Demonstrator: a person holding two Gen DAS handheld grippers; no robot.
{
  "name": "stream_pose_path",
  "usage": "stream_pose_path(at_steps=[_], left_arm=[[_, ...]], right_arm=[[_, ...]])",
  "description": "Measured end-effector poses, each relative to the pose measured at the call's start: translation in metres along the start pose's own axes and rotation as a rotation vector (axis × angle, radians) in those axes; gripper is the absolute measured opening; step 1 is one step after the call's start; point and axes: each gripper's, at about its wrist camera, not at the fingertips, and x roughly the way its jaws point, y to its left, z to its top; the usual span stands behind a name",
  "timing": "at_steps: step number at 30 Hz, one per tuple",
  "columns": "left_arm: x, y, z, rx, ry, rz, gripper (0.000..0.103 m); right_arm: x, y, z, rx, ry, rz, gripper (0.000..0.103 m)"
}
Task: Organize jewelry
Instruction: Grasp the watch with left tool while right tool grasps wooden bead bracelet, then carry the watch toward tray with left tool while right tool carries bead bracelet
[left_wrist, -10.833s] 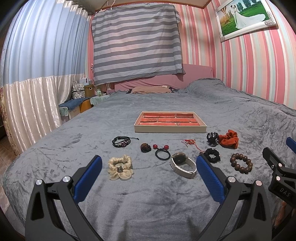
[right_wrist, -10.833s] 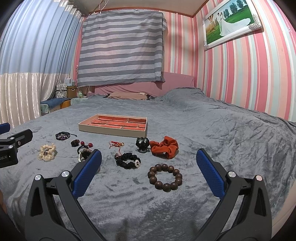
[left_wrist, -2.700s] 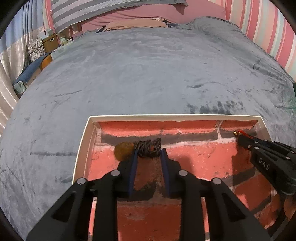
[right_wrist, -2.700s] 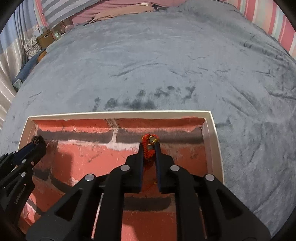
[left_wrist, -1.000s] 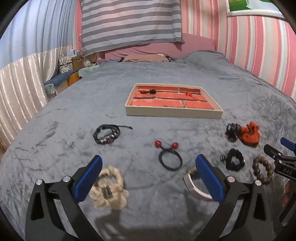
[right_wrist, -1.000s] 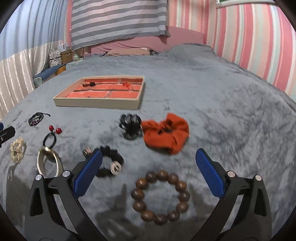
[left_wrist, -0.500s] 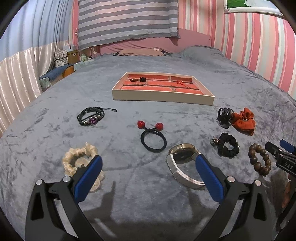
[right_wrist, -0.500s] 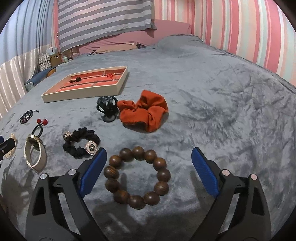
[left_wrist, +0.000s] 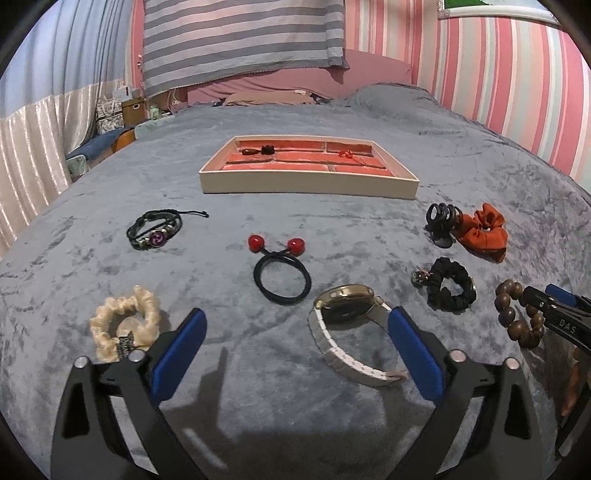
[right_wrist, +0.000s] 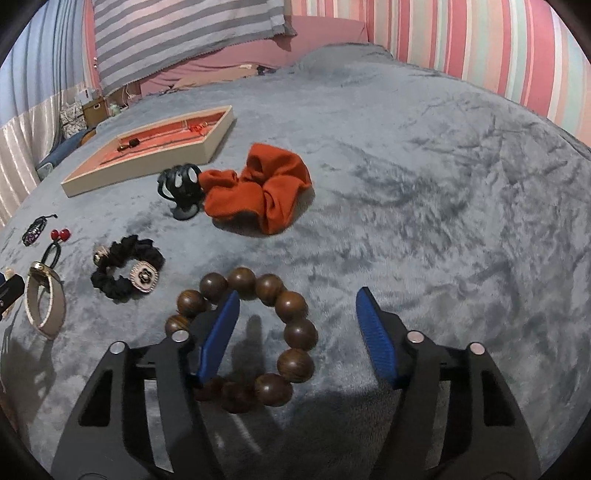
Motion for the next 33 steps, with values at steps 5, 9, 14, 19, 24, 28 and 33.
stream_pose_path(at_steps=[5, 9, 14, 19, 24, 28, 33], left_arm=[[0.014, -0.002, -0.003, 0.001, 0.06, -0.029, 0.075], [0.022, 0.001, -0.004, -0.018, 0.093, -0.049, 0.065], [0.031, 0.004, -0.006, -0.045, 0.132, -0.064, 0.057], [0.031, 0.0, -0.007, -0.03, 0.133, -0.058, 0.051], [0.033, -0.003, -0.007, -0.016, 0.134, -0.061, 0.046], [0.033, -0.005, -0.008, -0.004, 0.137, -0.066, 0.041], [0.034, -0.008, -0.01, 0.01, 0.139, -0.069, 0.032]], right_arm=[[0.011, 0.002, -0.003, -0.015, 0.042, -0.003, 0.055], [0.018, 0.004, -0.003, -0.021, 0.069, 0.0, 0.05], [0.023, 0.004, -0.002, -0.02, 0.078, 0.001, 0.048], [0.023, 0.006, -0.002, -0.03, 0.079, 0.003, 0.042], [0.024, 0.009, -0.002, -0.043, 0.081, 0.012, 0.035], [0.024, 0.008, -0.001, -0.042, 0.079, 0.012, 0.031], [0.024, 0.006, -0.001, -0.025, 0.074, 0.009, 0.024]])
